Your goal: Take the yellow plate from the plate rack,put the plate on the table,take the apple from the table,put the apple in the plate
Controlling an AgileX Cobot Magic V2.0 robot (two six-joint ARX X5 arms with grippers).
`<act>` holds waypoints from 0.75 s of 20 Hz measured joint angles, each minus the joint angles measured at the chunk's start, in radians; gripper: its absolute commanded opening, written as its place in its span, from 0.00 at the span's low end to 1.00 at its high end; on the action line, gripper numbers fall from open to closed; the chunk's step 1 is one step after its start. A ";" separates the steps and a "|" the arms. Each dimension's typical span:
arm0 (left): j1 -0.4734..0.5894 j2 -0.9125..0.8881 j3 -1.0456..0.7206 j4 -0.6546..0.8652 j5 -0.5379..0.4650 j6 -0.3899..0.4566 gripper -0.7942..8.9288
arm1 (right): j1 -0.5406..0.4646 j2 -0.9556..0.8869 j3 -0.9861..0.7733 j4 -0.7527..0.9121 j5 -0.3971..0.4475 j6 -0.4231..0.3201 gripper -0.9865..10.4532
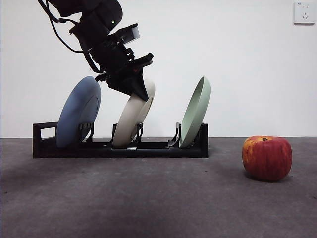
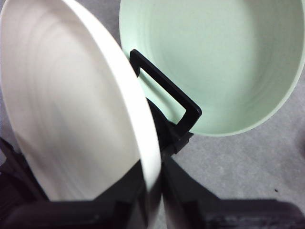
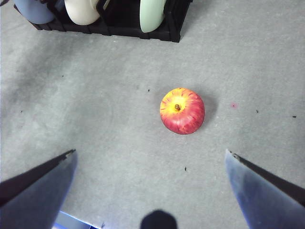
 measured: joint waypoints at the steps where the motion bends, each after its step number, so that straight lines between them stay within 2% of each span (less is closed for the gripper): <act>1: 0.001 -0.007 0.000 -0.008 0.006 0.000 0.07 | 0.000 0.000 0.000 0.000 0.000 0.000 0.61; 7: 0.009 -0.145 0.000 -0.027 0.093 -0.060 0.07 | 0.000 0.000 0.000 0.000 0.000 0.000 0.61; 11: 0.009 -0.270 0.000 -0.096 0.096 -0.075 0.07 | 0.000 0.000 0.000 0.000 0.000 0.000 0.61; 13: -0.002 -0.346 0.000 -0.168 0.094 -0.052 0.07 | 0.000 0.000 0.000 0.004 0.000 0.000 0.61; 15: -0.039 -0.437 0.000 -0.266 0.066 0.009 0.07 | 0.000 0.000 0.000 0.032 0.000 0.000 0.61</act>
